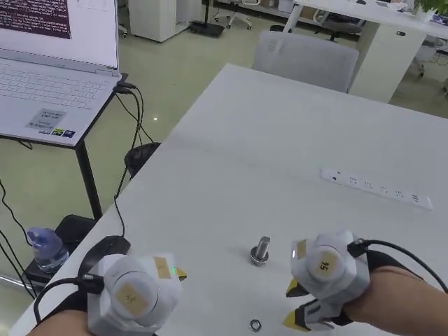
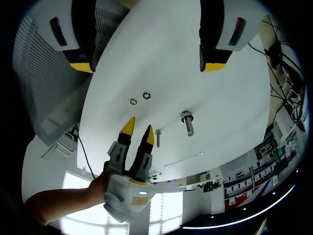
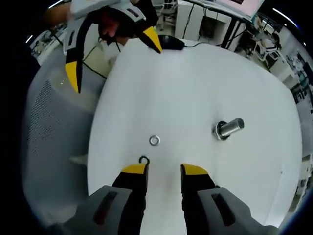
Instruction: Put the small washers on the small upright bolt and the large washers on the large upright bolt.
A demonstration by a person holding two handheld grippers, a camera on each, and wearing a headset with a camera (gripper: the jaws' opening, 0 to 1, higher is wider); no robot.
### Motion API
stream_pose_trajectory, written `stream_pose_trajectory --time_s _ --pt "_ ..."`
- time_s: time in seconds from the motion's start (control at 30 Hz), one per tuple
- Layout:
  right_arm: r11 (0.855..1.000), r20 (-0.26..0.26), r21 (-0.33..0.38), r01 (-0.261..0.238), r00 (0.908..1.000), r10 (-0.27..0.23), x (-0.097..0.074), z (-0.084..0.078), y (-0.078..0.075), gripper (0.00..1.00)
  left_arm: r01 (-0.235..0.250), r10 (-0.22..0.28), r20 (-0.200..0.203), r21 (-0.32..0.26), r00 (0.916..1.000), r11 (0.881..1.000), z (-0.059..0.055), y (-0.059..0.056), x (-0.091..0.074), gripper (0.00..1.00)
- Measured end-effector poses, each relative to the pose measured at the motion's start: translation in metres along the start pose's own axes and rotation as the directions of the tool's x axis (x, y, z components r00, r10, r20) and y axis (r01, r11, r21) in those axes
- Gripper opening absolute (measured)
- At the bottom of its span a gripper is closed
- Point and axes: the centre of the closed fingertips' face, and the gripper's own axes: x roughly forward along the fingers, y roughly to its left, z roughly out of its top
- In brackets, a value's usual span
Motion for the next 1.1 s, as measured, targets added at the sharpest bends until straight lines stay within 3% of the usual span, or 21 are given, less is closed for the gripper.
stream_pose_trajectory --time_s 0.37,0.77,1.1 --pt "0.999 0.004 -0.003 -0.032 0.9995 0.032 0.014 -0.003 0.026 0.27 0.000 0.000 -0.012 -0.001 0.9999 1.000 -0.003 -0.003 0.001 0.86" --pt "1.000 -0.011 -0.002 -0.022 0.9997 0.022 0.036 -0.009 0.032 0.27 -0.001 0.001 -0.001 -0.011 1.0000 1.000 -0.002 -0.003 -0.002 0.86" --pt "1.000 -0.024 -0.004 -0.008 0.9997 0.008 0.043 -0.013 0.033 0.23 -0.004 0.004 -0.004 -0.010 1.0000 1.000 -0.004 -0.003 -0.003 0.85"
